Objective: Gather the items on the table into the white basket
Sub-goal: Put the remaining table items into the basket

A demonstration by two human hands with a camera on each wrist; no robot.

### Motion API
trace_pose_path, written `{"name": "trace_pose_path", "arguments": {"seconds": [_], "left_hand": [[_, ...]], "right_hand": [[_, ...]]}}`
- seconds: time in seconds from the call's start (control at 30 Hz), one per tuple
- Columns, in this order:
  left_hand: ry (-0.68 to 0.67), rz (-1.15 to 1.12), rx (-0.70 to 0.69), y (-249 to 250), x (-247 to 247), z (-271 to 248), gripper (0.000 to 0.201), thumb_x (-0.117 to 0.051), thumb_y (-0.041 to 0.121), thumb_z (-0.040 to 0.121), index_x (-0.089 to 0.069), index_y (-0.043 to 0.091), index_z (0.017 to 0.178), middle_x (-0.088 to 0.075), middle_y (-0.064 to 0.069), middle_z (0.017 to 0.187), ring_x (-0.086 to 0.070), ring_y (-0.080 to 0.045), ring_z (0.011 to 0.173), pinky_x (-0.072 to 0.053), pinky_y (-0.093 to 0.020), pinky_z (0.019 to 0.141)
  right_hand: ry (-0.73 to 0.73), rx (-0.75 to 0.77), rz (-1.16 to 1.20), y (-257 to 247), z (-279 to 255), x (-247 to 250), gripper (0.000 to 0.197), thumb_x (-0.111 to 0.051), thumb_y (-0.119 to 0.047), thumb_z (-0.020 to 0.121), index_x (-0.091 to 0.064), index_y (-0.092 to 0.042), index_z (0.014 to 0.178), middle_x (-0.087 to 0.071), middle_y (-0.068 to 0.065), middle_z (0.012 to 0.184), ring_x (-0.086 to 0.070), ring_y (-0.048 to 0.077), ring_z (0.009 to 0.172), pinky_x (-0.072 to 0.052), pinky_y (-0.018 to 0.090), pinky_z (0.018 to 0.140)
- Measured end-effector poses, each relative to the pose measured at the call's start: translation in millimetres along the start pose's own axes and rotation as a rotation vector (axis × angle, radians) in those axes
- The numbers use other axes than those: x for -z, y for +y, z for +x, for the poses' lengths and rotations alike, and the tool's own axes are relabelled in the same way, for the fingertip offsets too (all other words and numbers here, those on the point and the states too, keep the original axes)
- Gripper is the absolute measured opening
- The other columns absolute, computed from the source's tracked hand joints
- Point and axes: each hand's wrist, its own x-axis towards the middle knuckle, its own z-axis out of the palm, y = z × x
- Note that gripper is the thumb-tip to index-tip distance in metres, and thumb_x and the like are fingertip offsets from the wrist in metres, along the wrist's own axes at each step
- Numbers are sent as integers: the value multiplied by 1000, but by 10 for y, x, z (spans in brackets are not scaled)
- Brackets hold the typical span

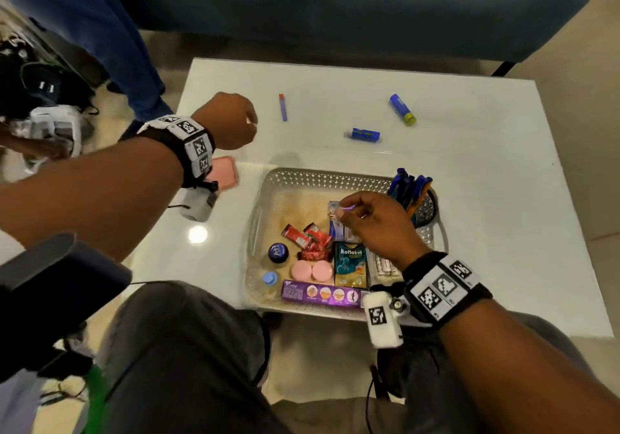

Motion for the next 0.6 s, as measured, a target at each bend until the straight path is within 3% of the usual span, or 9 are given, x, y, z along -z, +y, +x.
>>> {"name": "trace_pose_path", "arguments": {"seconds": [0.07, 0.13, 0.17, 0.23, 0.27, 0.33, 0.47, 0.53, 0.6], "left_hand": [[-6, -222, -30, 200, 107, -294, 13, -63, 18, 94, -73, 16, 102, -75, -5, 99, -73, -14, 76, -55, -23, 70], [-45, -379, -108, 384, 186, -684, 9, -67, 20, 94, -73, 16, 100, -76, 0, 86, -73, -7, 63, -57, -19, 63], [-85, -435, -156, 517, 173, -784, 9, -69, 21, 94, -73, 16, 101, -76, 2, 83, -73, -6, 63, -58, -21, 65], [-138, -546, -225, 705, 215, -1097, 11, -69, 21, 95, -72, 15, 104, -76, -1, 80, -75, -10, 67, -60, -22, 69], [-157, -616, -247, 765, 216, -1289, 11, -68, 19, 96, -72, 14, 106, -77, -5, 80, -76, -13, 69, -61, -23, 70], [-161, -788, -259, 831, 183, -1512, 12, -68, 14, 96, -71, 14, 108, -77, -11, 83, -77, -20, 74, -63, -29, 75], [-112, -1087, -196, 750, -40, -1775, 14, -68, 8, 95, -70, 12, 109, -75, -21, 92, -75, -32, 85, -62, -43, 86], [-67, -1173, -116, 615, -219, -1804, 16, -71, 9, 92, -71, 9, 109, -74, -21, 93, -75, -29, 80, -61, -44, 86], [-5, -1216, -16, 446, -353, -1758, 17, -76, 17, 90, -73, 10, 106, -75, -16, 90, -72, -21, 70, -61, -40, 78]], "right_hand": [[30, -3, 52, -113, -51, 75, 18, -72, -35, 89, -72, -23, 101, -72, 5, 87, -70, 15, 77, -57, 34, 71], [60, -4, 181, -322, -152, 107, 20, -71, -29, 91, -71, -16, 107, -73, 9, 90, -69, 9, 68, -53, 27, 61], [50, -30, 297, -391, -130, 133, 24, -69, -27, 93, -69, -13, 113, -73, 9, 92, -67, 6, 65, -50, 22, 57], [-12, -85, 454, -618, -198, 138, 32, -63, -36, 96, -63, -19, 123, -73, 7, 100, -70, 12, 70, -46, 23, 60], [-49, -98, 468, -730, -283, 115, 32, -61, -41, 97, -62, -23, 124, -74, 5, 103, -72, 17, 75, -45, 27, 62], [-82, -97, 523, -866, -383, 77, 21, -58, -34, 100, -65, -20, 114, -74, 6, 100, -70, 22, 77, -43, 30, 63], [-23, -46, 564, -967, -571, -14, 10, -59, -15, 99, -68, -13, 94, -71, 8, 85, -60, 17, 67, -40, 26, 58], [-17, -96, 558, -933, -610, -52, 7, -59, -10, 96, -66, -10, 96, -69, 9, 83, -58, 16, 63, -39, 25, 55], [-3, -199, 586, -836, -602, -100, 9, -54, -9, 93, -63, -11, 92, -65, 6, 72, -58, 18, 62, -39, 25, 53]]}}
